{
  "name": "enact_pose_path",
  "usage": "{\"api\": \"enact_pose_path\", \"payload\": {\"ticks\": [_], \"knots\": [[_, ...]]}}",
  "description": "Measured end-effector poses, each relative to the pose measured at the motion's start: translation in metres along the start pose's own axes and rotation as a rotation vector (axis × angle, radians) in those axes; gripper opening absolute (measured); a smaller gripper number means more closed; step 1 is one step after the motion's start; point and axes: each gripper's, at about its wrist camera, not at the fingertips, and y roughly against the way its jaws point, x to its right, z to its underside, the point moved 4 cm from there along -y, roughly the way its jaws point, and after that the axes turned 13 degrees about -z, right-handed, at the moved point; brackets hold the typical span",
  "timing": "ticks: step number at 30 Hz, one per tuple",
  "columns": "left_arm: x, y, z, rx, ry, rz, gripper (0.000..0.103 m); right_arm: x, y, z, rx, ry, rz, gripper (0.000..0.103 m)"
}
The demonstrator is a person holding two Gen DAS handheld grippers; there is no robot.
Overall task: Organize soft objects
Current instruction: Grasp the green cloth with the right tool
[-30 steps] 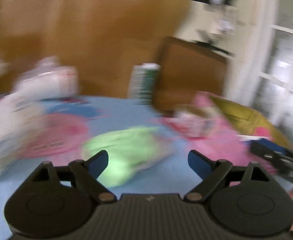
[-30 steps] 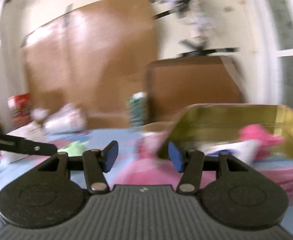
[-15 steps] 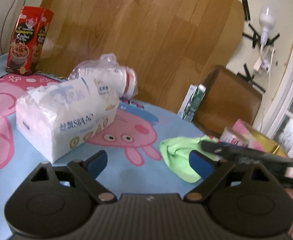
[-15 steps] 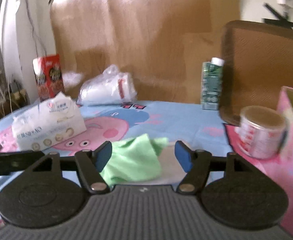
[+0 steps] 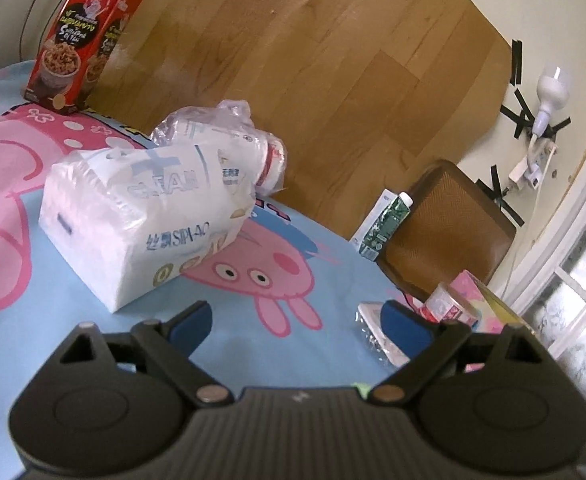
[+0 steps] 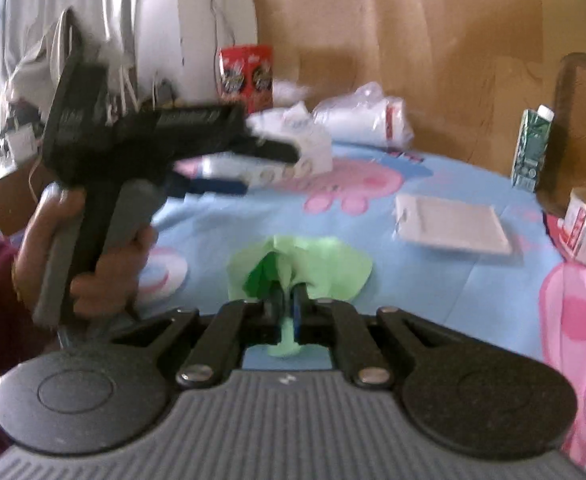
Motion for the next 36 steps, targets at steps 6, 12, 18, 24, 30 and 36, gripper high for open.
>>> {"api": "enact_pose_path", "payload": {"ticks": [6, 12, 18, 24, 30, 36], "knots": [[0.002, 0.001, 0.001, 0.0, -0.017, -0.014, 0.095, 0.012, -0.01, -0.005, 0.017, -0.046, 0.049, 0.066], [0.005, 0.0, 0.001, -0.007, -0.034, -0.014, 0.095, 0.015, -0.024, -0.013, 0.01, -0.036, 0.029, 0.08], [0.009, 0.002, 0.003, -0.001, -0.065, -0.015, 0.097, 0.023, -0.038, -0.016, -0.017, -0.042, 0.045, 0.01], [0.011, -0.001, 0.003, -0.011, -0.079, 0.003, 0.097, 0.027, -0.003, -0.004, 0.063, -0.056, 0.135, 0.009], [0.026, -0.005, 0.008, -0.032, -0.172, 0.025, 0.098, 0.052, 0.006, 0.008, 0.069, -0.222, 0.076, 0.009], [0.035, -0.004, 0.013, -0.027, -0.236, 0.034, 0.1, 0.059, 0.007, 0.009, 0.096, -0.302, 0.02, 0.01]]}}
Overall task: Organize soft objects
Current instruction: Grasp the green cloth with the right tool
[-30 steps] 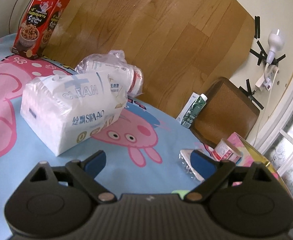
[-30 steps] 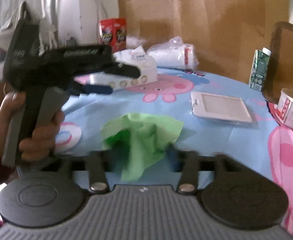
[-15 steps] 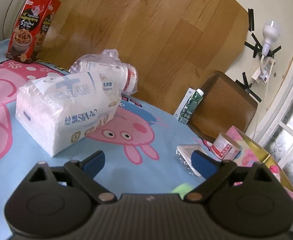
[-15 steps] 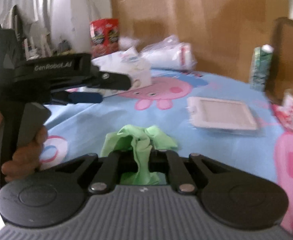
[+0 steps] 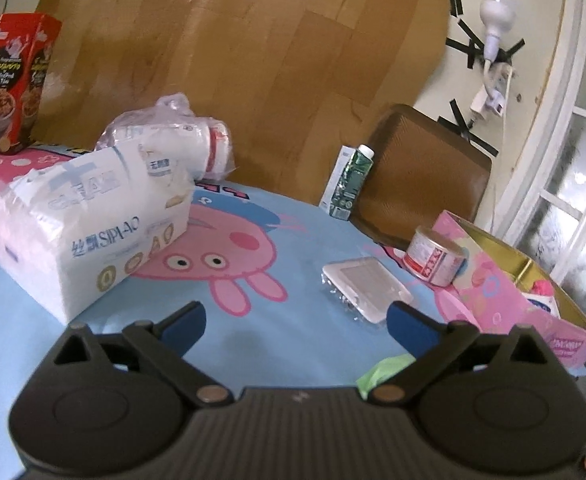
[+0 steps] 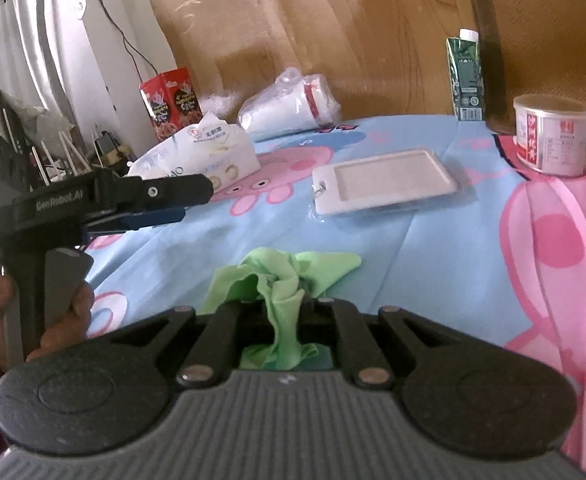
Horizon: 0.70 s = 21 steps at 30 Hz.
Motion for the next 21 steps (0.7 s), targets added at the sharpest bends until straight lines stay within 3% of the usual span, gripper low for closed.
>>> {"api": "enact_pose_path", "payload": {"ticks": [21], "knots": [[-0.0045, -0.001, -0.0016, -0.011, 0.024, 0.017, 0.102, -0.0004, 0.0022, 0.0006, -0.004, 0.01, -0.003, 0.011]]}}
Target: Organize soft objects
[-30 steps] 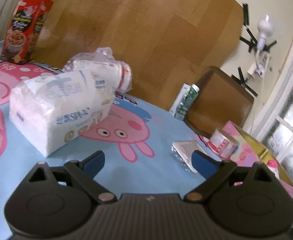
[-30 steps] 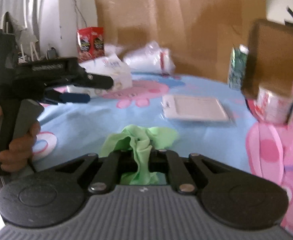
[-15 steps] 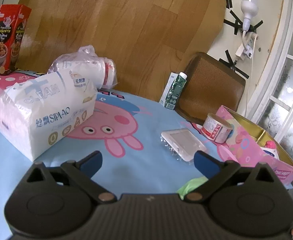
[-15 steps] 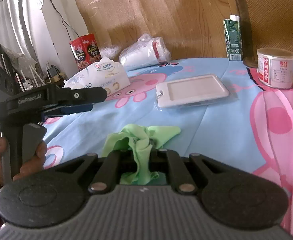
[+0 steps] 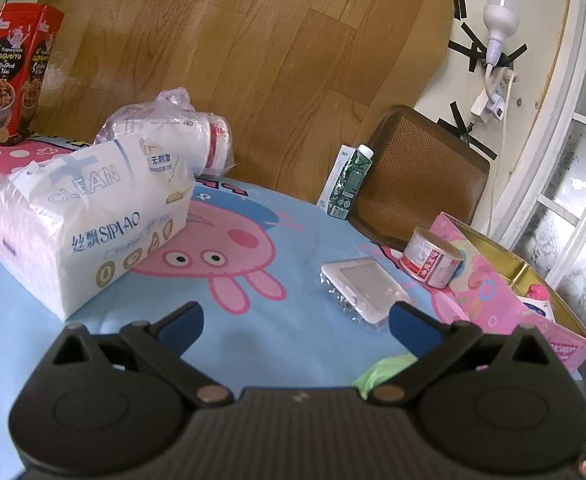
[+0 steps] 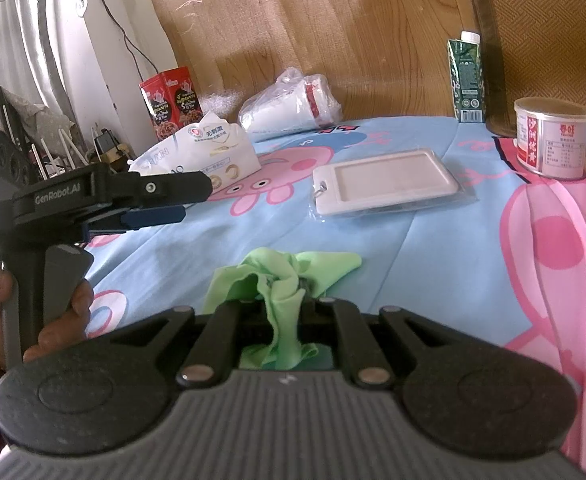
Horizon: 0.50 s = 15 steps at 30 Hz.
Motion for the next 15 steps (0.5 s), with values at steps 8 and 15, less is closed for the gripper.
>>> {"api": "enact_pose_path", "payload": {"ticks": [8, 15], "knots": [[-0.0014, -0.0012, -0.0005, -0.016, 0.012, 0.019, 0.102, -0.0006, -0.0008, 0.0005, -0.003, 0.01, 0.003, 0.012], [-0.0063, -0.0051, -0.0005, -0.042, 0.047, 0.019, 0.102, -0.0044, -0.001, 0.002, -0.007, 0.034, 0.017, 0.017]]}}
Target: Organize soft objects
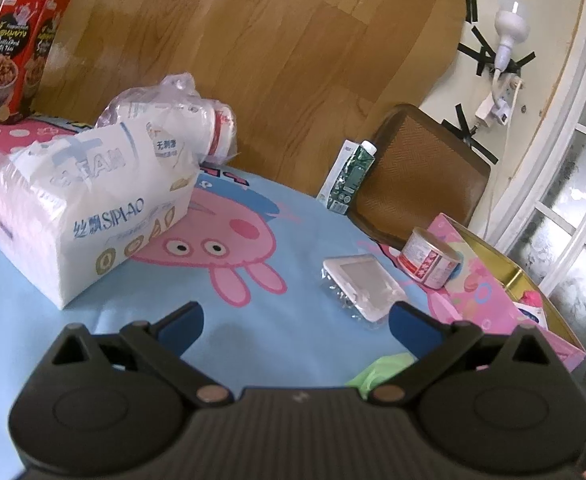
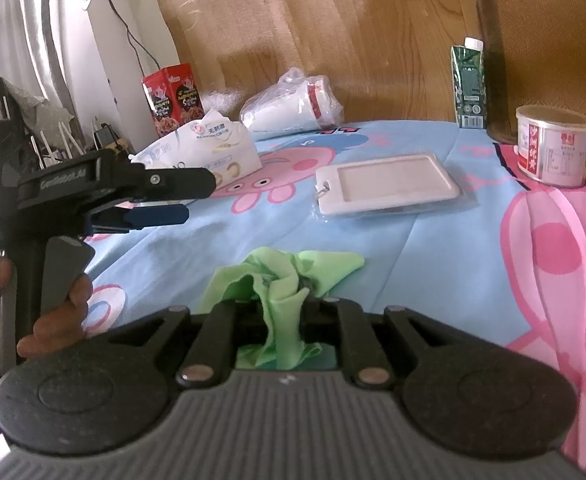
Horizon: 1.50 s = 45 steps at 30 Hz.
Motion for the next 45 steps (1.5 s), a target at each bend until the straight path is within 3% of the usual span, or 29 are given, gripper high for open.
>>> {"api": "enact_pose_path", "payload": {"ticks": [2, 4, 6, 21, 24, 30, 35, 38, 43, 45], "knots": [[0.0, -0.001, 0.0, -0.004, -0.001, -0.007, 0.102, -0.004, 0.001, 0.003, 0.004, 0.019, 0.003, 0.026], [0.0, -0.001, 0.0, -0.006, -0.006, -0.014, 0.102, -0.01, 0.003, 0.006, 0.004, 0.063, 0.024, 0.043], [0.001, -0.002, 0.0, -0.008, -0.014, -0.02, 0.102, -0.017, 0.004, 0.008, 0.007, 0.111, 0.063, 0.053], [0.0, -0.002, 0.0, -0.007, -0.015, -0.026, 0.102, -0.015, 0.022, 0.019, -0.007, 0.092, 0.064, 0.057], [-0.001, -0.002, 0.0, -0.005, -0.012, -0.021, 0.102, -0.018, 0.026, 0.022, -0.018, 0.105, 0.055, 0.061], [-0.001, -0.001, -0.001, -0.007, -0.006, -0.007, 0.102, -0.017, 0.034, 0.021, -0.004, 0.033, -0.015, 0.082], [-0.004, -0.001, -0.002, -0.035, 0.024, 0.003, 0.102, -0.021, 0.02, 0.013, -0.023, 0.025, -0.03, 0.083], [-0.007, 0.001, 0.004, -0.098, 0.078, 0.027, 0.099, -0.028, 0.008, 0.016, -0.056, 0.115, 0.021, 0.08], [0.02, 0.019, 0.021, -0.16, 0.041, 0.127, 0.099, -0.032, 0.006, 0.019, -0.062, 0.199, 0.046, 0.031], [0.036, 0.018, 0.031, -0.208, 0.004, 0.154, 0.098, -0.033, 0.007, 0.02, -0.057, 0.209, 0.036, 0.016]]}}
